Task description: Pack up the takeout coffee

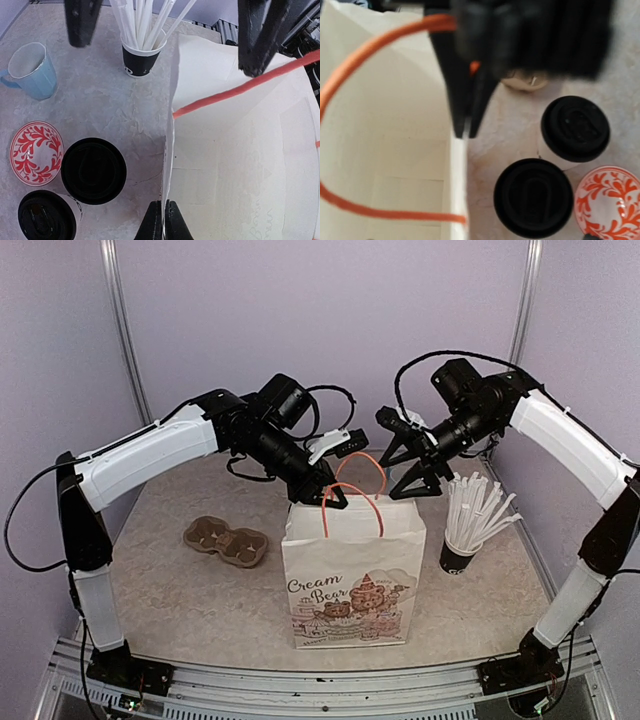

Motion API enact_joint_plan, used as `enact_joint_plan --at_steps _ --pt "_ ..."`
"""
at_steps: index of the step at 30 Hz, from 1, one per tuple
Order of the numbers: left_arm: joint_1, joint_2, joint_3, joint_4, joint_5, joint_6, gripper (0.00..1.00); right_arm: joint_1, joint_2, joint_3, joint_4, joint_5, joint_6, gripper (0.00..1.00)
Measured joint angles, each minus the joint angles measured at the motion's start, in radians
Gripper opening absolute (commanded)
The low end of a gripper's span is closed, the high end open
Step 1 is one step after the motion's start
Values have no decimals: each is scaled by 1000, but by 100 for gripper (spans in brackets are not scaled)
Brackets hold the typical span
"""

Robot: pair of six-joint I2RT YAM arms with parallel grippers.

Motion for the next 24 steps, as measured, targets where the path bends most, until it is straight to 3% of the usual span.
enact_joint_plan --at_steps 8,14,20,24 --pt "12 -5 -42 76 -11 -53 6 26 47 32 -41 14 9 76" --pt "12 -11 -54 105 -11 -66 9 40 79 46 -46 20 39 60" --pt "17 -30 -75 114 -22 -85 11 46 113 63 -45 26 84 24" --pt "22 -40 -89 122 -42 -97 24 50 130 84 -47 27 95 1"
